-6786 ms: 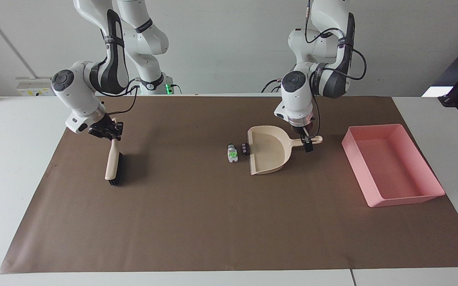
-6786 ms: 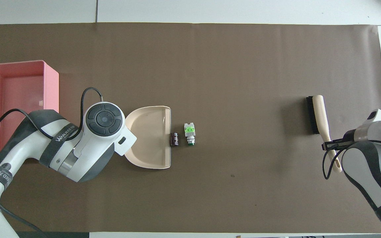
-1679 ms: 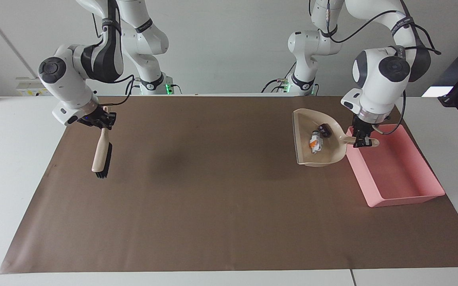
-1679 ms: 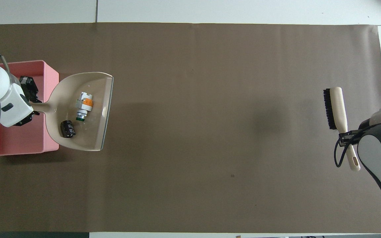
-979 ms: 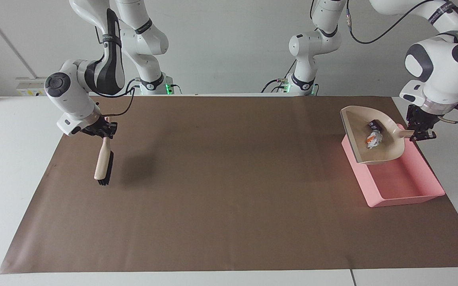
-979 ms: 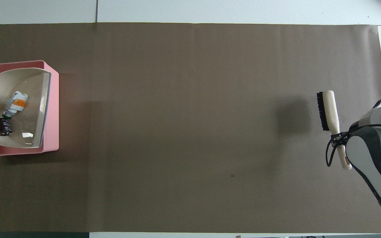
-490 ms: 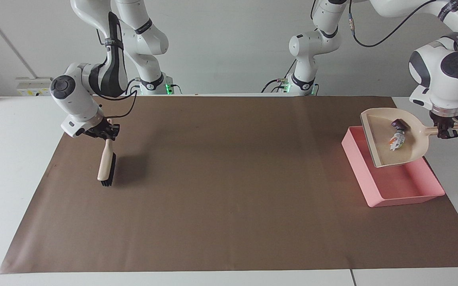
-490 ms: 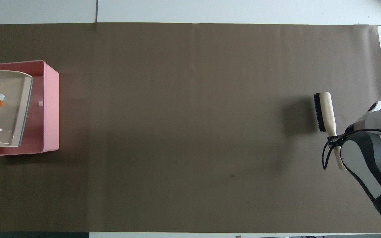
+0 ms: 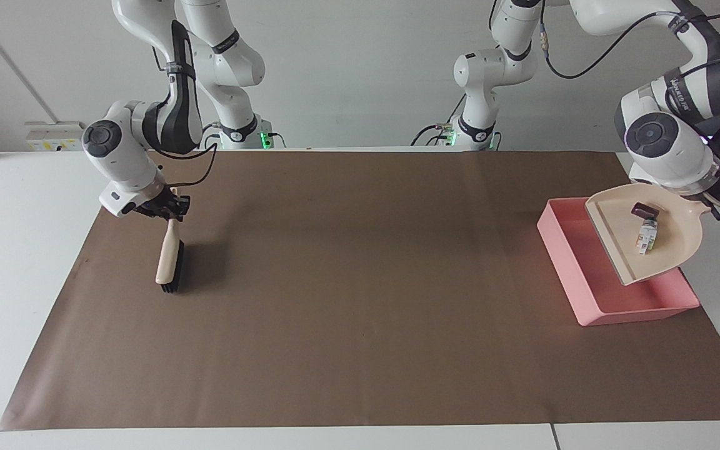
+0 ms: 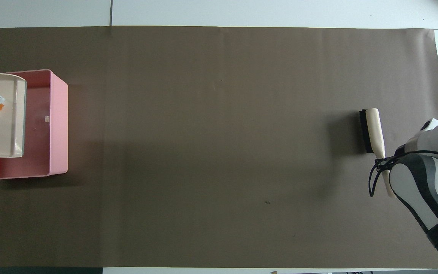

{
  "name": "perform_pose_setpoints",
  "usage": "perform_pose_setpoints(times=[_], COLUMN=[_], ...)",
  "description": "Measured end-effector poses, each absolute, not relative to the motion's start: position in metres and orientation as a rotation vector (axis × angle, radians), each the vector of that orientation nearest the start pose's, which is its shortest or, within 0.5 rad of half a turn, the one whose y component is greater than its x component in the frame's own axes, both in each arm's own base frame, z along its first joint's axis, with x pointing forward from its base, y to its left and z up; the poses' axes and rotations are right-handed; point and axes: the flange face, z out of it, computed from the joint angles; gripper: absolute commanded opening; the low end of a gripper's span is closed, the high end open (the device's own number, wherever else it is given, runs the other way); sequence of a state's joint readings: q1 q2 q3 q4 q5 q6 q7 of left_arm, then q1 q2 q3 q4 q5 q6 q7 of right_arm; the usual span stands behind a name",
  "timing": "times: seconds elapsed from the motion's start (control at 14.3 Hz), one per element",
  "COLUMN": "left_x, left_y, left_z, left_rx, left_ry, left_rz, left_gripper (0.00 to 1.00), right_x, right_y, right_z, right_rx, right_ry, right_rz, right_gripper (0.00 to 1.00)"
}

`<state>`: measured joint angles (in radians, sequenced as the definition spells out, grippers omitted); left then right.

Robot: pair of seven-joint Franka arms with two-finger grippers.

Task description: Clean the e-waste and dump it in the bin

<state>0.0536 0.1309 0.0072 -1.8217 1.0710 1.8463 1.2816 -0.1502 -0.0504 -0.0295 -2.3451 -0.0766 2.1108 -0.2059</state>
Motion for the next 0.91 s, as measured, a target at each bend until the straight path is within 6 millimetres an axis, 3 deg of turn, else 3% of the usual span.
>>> perform_pose_setpoints(times=[0.07,0.21,0.35,0.42,0.56,0.63,0.7,0.91], left_x=[0.594,0.592,0.589,0.588,0.587,0.586,0.586,0.586], left_y=[0.101,0.097,0.096,0.095,0.096,0.095,0.091,0.077], left_z=[0.485,0.478,0.472,0.469,0.468,0.469,0.471,0.478], left_rx=[-1.572,-1.559,-1.536,-1.53,-1.502,-1.482,-1.46,-1.397], left_ry=[1.591,1.542,1.496,1.482,1.46,1.447,1.434,1.392], left_rz=[0.886,0.904,0.926,0.933,0.957,0.975,0.993,1.045], left_gripper=[0.0,0.0,0.0,0.0,0.0,0.0,0.0,0.0], right_x=[0.467,0.467,0.465,0.465,0.465,0.465,0.465,0.465], right_y=[-0.088,-0.088,-0.088,-0.088,-0.088,-0.088,-0.088,-0.088], right_z=[0.339,0.338,0.336,0.336,0.337,0.338,0.338,0.339], right_rx=[-3.149,-3.15,-3.15,-3.15,-3.15,-3.151,-3.151,-3.152], right_ry=[-0.113,-0.114,-0.114,-0.114,-0.114,-0.114,-0.114,-0.115], right_rz=[0.302,0.297,0.297,0.297,0.293,0.291,0.289,0.286], right_gripper=[0.04,0.24,0.3,0.4,0.64,0.9,1.0,1.0])
